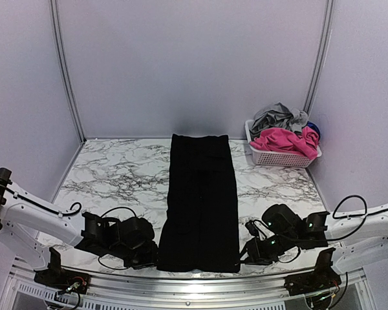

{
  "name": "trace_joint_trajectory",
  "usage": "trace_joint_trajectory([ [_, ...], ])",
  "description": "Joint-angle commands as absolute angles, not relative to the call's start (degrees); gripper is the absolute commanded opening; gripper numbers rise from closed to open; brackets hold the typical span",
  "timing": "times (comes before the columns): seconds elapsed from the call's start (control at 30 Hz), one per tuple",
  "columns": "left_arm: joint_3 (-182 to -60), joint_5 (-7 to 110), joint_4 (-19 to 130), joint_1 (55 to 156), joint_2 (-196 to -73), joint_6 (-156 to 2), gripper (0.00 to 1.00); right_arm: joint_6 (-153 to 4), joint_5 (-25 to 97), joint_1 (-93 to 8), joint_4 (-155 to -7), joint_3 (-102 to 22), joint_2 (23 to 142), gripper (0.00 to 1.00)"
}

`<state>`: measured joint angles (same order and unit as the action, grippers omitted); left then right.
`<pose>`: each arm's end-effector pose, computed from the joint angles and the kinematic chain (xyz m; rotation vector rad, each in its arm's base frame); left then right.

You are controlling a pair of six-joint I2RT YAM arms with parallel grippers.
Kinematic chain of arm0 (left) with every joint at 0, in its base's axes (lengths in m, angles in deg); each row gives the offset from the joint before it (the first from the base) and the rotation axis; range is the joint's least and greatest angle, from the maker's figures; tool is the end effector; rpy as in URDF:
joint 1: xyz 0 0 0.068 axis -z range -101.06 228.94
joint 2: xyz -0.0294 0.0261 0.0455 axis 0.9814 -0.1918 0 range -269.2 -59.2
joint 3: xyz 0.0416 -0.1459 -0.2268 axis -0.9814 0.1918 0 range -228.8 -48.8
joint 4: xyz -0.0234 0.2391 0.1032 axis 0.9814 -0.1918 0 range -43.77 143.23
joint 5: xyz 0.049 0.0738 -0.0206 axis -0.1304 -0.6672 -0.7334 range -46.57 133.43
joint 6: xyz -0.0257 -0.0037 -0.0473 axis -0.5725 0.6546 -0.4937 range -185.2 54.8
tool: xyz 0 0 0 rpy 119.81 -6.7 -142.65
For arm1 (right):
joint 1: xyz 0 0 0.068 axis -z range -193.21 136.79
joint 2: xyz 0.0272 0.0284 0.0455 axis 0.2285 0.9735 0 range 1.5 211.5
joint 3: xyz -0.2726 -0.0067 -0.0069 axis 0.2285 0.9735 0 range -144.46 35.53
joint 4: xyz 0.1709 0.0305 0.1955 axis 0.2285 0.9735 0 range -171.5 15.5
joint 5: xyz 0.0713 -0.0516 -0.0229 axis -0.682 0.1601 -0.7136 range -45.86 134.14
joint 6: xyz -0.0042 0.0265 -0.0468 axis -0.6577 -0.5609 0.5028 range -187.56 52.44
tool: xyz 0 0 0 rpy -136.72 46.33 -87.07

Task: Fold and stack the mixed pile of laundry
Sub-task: Pick up the rectangle-folded T-shirt from the center of the board.

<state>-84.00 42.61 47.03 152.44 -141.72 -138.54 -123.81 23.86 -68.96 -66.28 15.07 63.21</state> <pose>0.0746 -0.2501 0.1477 -0.0026 2.8143 -0.8833 0.0901 0.1541 0.1400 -0.1448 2.9263 1.0230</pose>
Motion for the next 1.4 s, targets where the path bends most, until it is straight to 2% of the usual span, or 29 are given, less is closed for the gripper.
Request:
trace_joint_trajectory([
  [0.0,-85.3,43.2,47.6,153.5,-144.5,-140.5,0.35,-127.3,24.4,-70.6,-70.5,17.3,64.7,0.44],
  [0.1,-85.7,43.2,47.7,153.7,-145.6,-140.6,0.32,-127.7,24.0,-70.7,-72.8,18.2,65.9,0.42],
  [0.33,-84.0,42.8,47.8,153.6,-144.2,-142.8,0.32,-128.2,23.6,-70.7,-74.9,19.2,66.5,0.31],
  [0.43,-83.8,42.8,47.7,153.6,-144.1,-142.7,0.24,-128.5,23.5,-70.6,-75.0,19.5,66.3,0.20],
  [0.57,-85.7,44.3,47.6,153.9,-145.2,-139.3,0.08,-128.8,23.1,-70.7,-75.0,19.4,64.5,0.01],
  [0.6,-86.5,44.8,47.4,154.1,-145.4,-138.1,0.01,-128.9,23.0,-70.8,-74.8,19.4,64.0,0.00],
  [0.63,-87.4,45.0,46.9,154.5,-145.5,-137.3,0.00,-129.2,22.7,-70.7,-74.5,19.4,63.2,0.00],
  [1.17,-88.2,49.2,41.6,161.5,-136.5,-139.6,0.00,-140.2,23.6,-78.9,-61.7,18.4,41.2,0.00],
  [1.37,-92.4,49.8,40.8,154.3,-135.0,-135.5,0.00,-138.0,25.9,-74.0,-63.5,14.4,40.3,0.00],
])
